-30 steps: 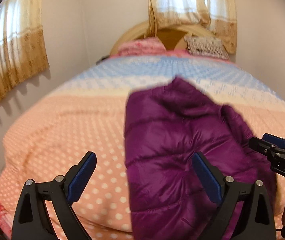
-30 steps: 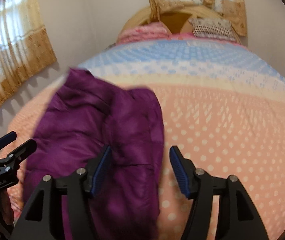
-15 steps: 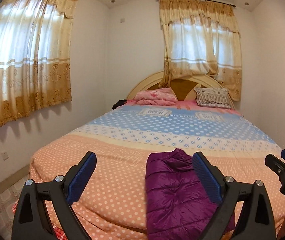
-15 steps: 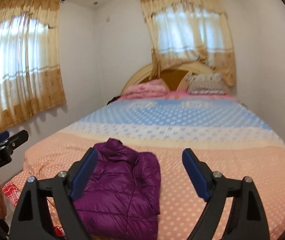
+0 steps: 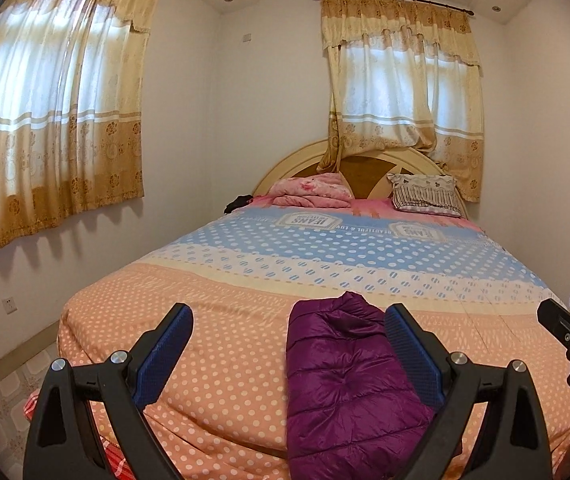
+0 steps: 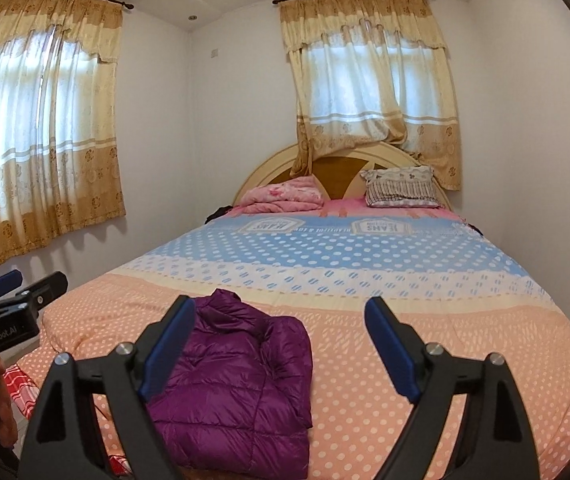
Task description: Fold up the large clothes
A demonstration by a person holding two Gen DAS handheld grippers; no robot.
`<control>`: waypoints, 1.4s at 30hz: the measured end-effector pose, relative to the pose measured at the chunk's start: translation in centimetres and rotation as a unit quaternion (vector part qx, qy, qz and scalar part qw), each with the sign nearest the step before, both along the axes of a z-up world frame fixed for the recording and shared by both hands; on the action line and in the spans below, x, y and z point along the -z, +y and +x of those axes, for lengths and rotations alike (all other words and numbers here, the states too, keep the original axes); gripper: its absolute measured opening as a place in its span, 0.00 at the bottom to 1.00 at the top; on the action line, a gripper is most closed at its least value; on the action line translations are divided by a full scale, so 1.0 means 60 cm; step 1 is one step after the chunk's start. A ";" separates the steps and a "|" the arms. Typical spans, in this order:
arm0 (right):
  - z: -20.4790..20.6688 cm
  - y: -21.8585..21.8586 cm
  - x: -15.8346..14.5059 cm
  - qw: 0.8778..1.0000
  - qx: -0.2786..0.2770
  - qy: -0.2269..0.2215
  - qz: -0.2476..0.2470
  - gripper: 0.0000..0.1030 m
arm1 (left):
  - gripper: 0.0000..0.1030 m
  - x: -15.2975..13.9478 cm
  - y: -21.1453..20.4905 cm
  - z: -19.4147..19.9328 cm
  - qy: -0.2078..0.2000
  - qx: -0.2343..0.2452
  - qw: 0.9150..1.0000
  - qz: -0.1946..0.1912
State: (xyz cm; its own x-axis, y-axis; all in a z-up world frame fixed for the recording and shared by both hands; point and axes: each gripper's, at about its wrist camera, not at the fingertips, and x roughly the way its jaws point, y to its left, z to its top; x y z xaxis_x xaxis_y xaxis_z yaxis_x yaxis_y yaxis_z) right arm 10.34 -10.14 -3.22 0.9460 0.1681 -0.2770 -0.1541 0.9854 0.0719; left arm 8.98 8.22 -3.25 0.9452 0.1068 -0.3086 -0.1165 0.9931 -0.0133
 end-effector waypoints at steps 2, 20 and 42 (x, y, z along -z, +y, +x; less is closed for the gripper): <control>-0.004 0.002 0.002 1.000 -0.002 0.002 -0.001 0.86 | 0.94 0.002 0.001 0.002 0.001 -0.001 1.000 -0.001; -0.006 0.000 0.010 1.000 -0.010 0.015 0.008 0.86 | 0.94 0.009 -0.003 0.003 0.006 -0.008 1.000 0.000; -0.007 -0.002 0.015 1.000 -0.012 0.019 0.011 0.87 | 0.94 0.011 -0.004 0.006 0.013 -0.007 1.000 0.000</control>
